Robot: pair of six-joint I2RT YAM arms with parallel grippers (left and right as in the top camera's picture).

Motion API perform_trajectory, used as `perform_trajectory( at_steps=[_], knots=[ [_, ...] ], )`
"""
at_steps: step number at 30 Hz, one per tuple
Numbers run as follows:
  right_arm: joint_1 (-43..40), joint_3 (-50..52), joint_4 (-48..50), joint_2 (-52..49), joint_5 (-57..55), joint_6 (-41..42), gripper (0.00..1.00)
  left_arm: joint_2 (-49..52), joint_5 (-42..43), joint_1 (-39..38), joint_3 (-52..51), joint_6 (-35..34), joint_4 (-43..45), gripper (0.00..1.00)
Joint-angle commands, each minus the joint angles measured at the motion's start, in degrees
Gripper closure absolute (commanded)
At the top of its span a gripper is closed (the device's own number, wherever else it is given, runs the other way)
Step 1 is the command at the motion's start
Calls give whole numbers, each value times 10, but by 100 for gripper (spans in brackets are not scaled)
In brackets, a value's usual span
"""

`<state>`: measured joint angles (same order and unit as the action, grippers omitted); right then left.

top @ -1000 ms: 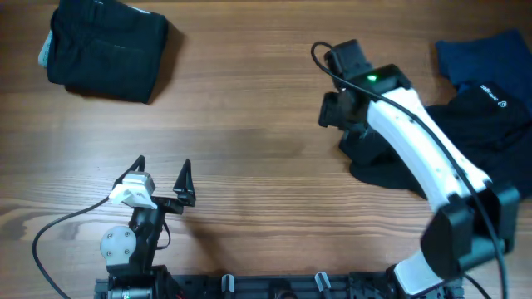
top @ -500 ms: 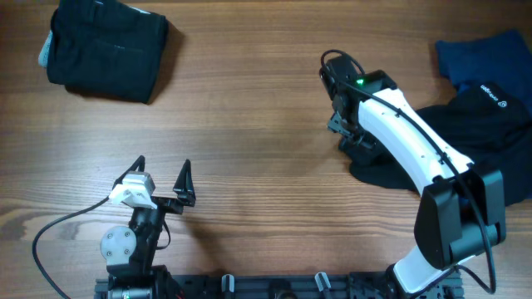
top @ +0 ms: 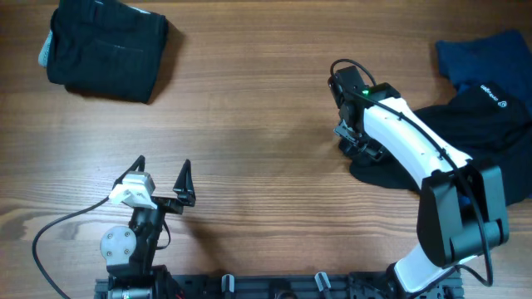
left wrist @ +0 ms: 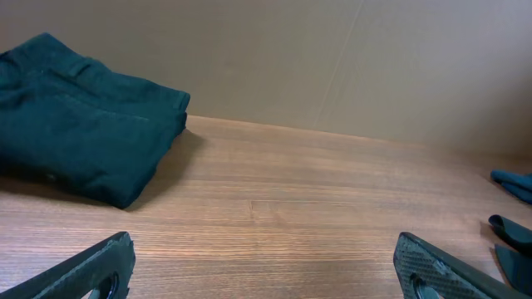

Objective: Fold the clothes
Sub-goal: 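Drag the black garment leftward to the table center with right gripper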

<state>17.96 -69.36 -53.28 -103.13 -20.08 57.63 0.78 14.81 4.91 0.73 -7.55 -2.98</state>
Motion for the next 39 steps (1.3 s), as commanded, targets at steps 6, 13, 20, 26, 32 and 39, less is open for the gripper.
perform_trajectory(
  at_steps=[6, 13, 20, 26, 32, 39],
  knots=[
    [0, 73, 48, -5, 10, 5, 25, -5, -5, -2, -4, 12, 0, 0],
    [0, 76, 47, -5, 6, 3, 52, -5, -5, -3, -4, 12, 0, 0],
    [0, 52, 35, -5, 11, -82, 93, -5, -5, -2, -4, 12, 0, 0],
    [2, -19, 8, 12, 77, -115, 96, -5, -5, -2, -4, 12, 0, 0],
    [19, -109, 31, 54, 233, -191, 96, -5, -5, -3, -4, 12, 0, 0],
    [82, -172, 108, 99, 368, -201, 96, -5, -5, -2, -4, 12, 0, 0]
  ],
)
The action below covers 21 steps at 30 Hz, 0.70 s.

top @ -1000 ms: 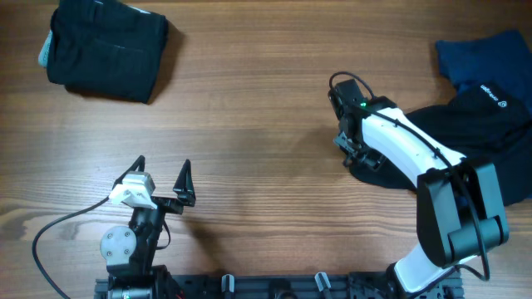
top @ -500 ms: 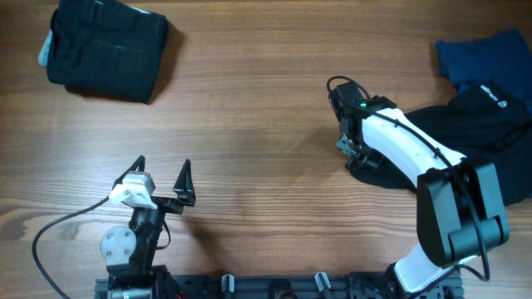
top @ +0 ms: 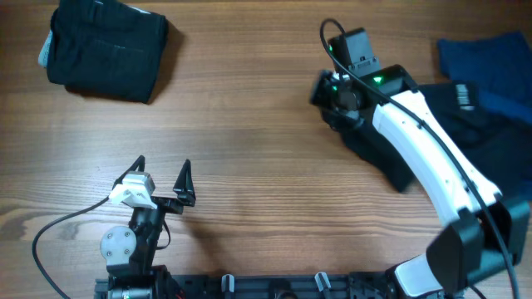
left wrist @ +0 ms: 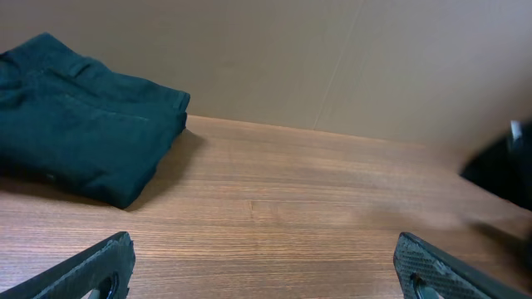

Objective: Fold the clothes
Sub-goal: 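Drag the black garment leftward to the table center with right gripper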

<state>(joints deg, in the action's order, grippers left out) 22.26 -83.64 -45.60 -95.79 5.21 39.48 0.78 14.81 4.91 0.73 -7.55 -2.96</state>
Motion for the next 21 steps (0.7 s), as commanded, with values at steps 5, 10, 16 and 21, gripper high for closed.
perform_trajectory(
  at_steps=[5, 10, 16, 21],
  knots=[
    [96, -29, 80, 23, 139, -5, 96, -5, -5, -3, -4, 12, 0, 0],
    [161, -29, 128, 22, 140, -3, 96, -5, -5, -3, -4, 12, 0, 0],
    [210, -29, 154, 16, 139, 11, 96, -5, -5, -2, -4, 12, 0, 0],
    [225, -29, 168, -8, 135, 12, 81, -5, -5, -2, -4, 11, 0, 0]
  ],
)
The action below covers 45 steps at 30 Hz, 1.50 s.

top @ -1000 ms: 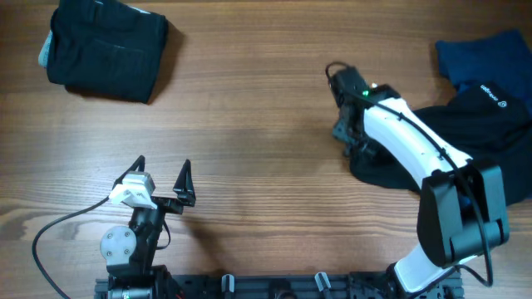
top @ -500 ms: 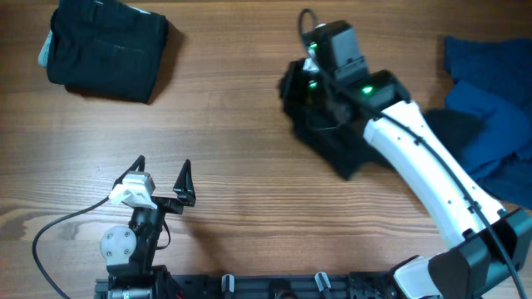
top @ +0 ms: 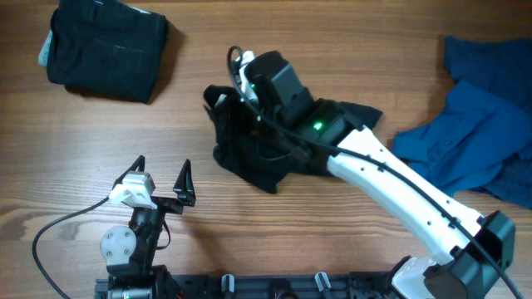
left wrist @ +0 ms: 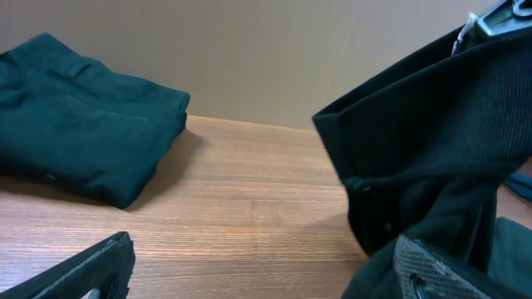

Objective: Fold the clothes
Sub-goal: 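Drag the black garment leftward to the table center with right gripper, then move the left gripper toward the black garment's left side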

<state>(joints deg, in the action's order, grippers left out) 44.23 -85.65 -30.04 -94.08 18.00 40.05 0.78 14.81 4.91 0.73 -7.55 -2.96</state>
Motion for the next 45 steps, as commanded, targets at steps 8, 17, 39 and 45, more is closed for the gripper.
perform_trajectory(
  at_steps=[8, 17, 39, 45],
  knots=[
    [5, -9, 24, -68, 13, -3, 27, -5, -5, -2, -4, 12, 0, 0],
    [-64, -9, -9, -7, 12, -42, 22, -5, -5, -3, -4, 12, 0, 0],
    [-195, 7, -264, 21, -70, -189, 0, -5, -5, -2, -4, 12, 0, 0],
    [-195, 7, -315, 20, -73, -184, 0, -5, -5, -2, -4, 12, 0, 0]
  ],
)
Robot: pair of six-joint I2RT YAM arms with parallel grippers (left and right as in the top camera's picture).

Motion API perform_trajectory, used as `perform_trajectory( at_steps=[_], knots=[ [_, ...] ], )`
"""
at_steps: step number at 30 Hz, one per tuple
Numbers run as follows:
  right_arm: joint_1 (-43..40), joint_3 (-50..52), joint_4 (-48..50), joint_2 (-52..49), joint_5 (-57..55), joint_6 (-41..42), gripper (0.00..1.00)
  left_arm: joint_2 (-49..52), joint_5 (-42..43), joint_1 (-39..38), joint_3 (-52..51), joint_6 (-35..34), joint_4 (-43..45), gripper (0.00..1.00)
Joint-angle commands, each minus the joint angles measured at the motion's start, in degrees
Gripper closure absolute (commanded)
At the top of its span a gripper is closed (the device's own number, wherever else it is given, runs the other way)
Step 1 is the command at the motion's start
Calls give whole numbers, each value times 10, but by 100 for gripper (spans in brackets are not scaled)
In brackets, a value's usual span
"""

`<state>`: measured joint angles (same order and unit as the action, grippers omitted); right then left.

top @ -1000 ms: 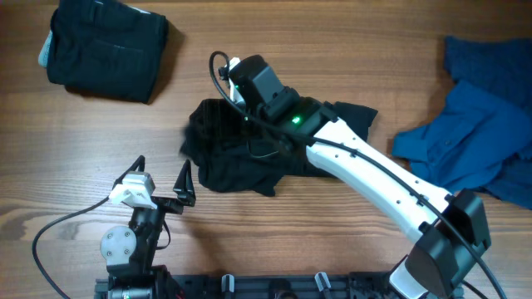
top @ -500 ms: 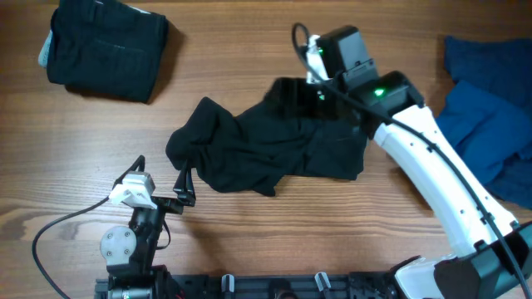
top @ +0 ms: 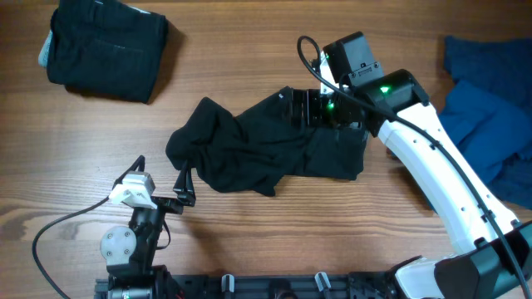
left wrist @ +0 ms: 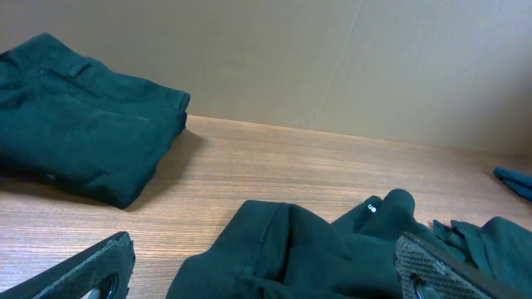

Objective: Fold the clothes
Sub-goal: 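Move the left gripper toward the black garment's left side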

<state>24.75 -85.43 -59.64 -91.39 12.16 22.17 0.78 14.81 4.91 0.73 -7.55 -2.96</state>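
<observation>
A black garment [top: 266, 145] lies crumpled and spread across the middle of the table, bunched at its left end; in the left wrist view the black garment [left wrist: 349, 249] fills the foreground. My right gripper [top: 301, 108] is at the garment's upper right edge, with the arm crossing over the cloth. Its dark fingers merge with the cloth, so its state is unclear. My left gripper [top: 162, 173] stands open near the front edge, just short of the garment's left end; the left gripper [left wrist: 262, 282] holds nothing.
A folded dark garment [top: 104, 46] sits at the far left corner and shows in the left wrist view as the folded garment [left wrist: 83, 141]. A rumpled blue garment [top: 490, 100] lies at the right edge. A wall [left wrist: 332, 58] rises behind the table.
My right gripper has moved from the centre-left back to the right. The black garment, then hanging bunched from it, now lies spread on the table, reaching farther left. The left arm has not moved.
The black garment first lay at the right beside the blue one, with my right gripper at its left edge. Then it was lifted and further left, then hanging at centre-left. Now it lies spread in the middle, and the blue garment is uncovered.
</observation>
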Motion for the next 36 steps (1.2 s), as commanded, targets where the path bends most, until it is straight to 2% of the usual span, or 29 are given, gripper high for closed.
perform_trajectory(
  at_steps=[1, 8, 11, 17, 19, 22, 24, 27, 30, 36],
  knots=[
    [0, 4, -31, -6, -25, 13, 0, -5, -5, -2, -4, 11, 0, 0],
    [0, 4, -129, 2, -201, 210, 0, -5, -5, -2, -4, 12, 0, 0],
    [0, 4, -175, 14, -240, 273, 0, -5, -5, -2, -4, 12, 0, 0],
    [0, 20, -165, 17, -246, 203, 0, -5, 10, -3, -4, 11, 2, 0],
    [0, 34, -161, 17, -246, 196, 0, -5, 92, -3, -4, -17, 7, 0],
    [0, 58, -153, 17, -242, 196, 0, -5, 269, -3, -4, -113, 7, 0],
    [0, 72, -142, 17, -234, 194, 0, -5, 353, -3, -4, -162, 6, 0],
    [0, 92, -106, 17, -185, 122, 0, -5, 440, -3, -4, -216, -3, 0],
    [0, 107, -75, 17, -131, 62, 0, -5, 474, -3, -4, -263, -9, 0],
    [0, 135, -39, 17, -120, 50, 0, -5, 483, -3, -4, -307, -10, 1]
  ],
)
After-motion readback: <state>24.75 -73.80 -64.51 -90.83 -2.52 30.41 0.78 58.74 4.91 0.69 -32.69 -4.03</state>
